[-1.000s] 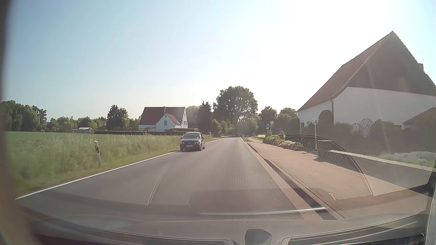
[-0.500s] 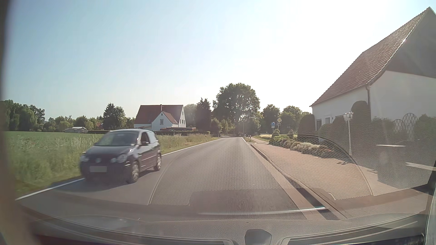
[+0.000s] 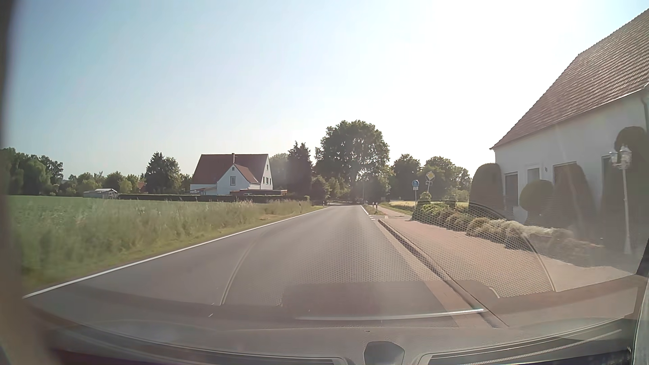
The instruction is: Follow the waypoints while adhering to traffic rules and regulations
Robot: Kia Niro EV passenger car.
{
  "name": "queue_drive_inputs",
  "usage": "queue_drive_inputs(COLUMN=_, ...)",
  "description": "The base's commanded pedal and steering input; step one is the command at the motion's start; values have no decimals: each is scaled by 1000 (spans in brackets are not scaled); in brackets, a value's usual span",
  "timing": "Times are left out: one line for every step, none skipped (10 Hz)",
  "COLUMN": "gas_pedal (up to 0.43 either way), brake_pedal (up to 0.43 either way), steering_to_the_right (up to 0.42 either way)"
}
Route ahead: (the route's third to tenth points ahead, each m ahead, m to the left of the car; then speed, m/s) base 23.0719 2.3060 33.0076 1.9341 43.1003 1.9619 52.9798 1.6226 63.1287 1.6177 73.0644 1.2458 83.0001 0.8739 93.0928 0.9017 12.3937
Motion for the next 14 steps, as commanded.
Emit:
queue_drive_inputs(gas_pedal=150, brake_pedal=6, steering_to_the_right=2)
queue_drive_inputs(gas_pedal=150, brake_pedal=6, steering_to_the_right=2)
queue_drive_inputs(gas_pedal=150, brake_pedal=6, steering_to_the_right=2)
queue_drive_inputs(gas_pedal=150, brake_pedal=6, steering_to_the_right=2)
queue_drive_inputs(gas_pedal=150, brake_pedal=6, steering_to_the_right=2)
queue_drive_inputs(gas_pedal=150, brake_pedal=6, steering_to_the_right=3)
queue_drive_inputs(gas_pedal=150, brake_pedal=6, steering_to_the_right=4)
queue_drive_inputs(gas_pedal=150, brake_pedal=6, steering_to_the_right=4)
queue_drive_inputs(gas_pedal=150, brake_pedal=6, steering_to_the_right=4)
queue_drive_inputs(gas_pedal=150, brake_pedal=6, steering_to_the_right=4)
queue_drive_inputs(gas_pedal=150, brake_pedal=6, steering_to_the_right=4)
queue_drive_inputs(gas_pedal=150, brake_pedal=6, steering_to_the_right=4)
queue_drive_inputs(gas_pedal=150, brake_pedal=6, steering_to_the_right=5)
queue_drive_inputs(gas_pedal=150, brake_pedal=6, steering_to_the_right=5)
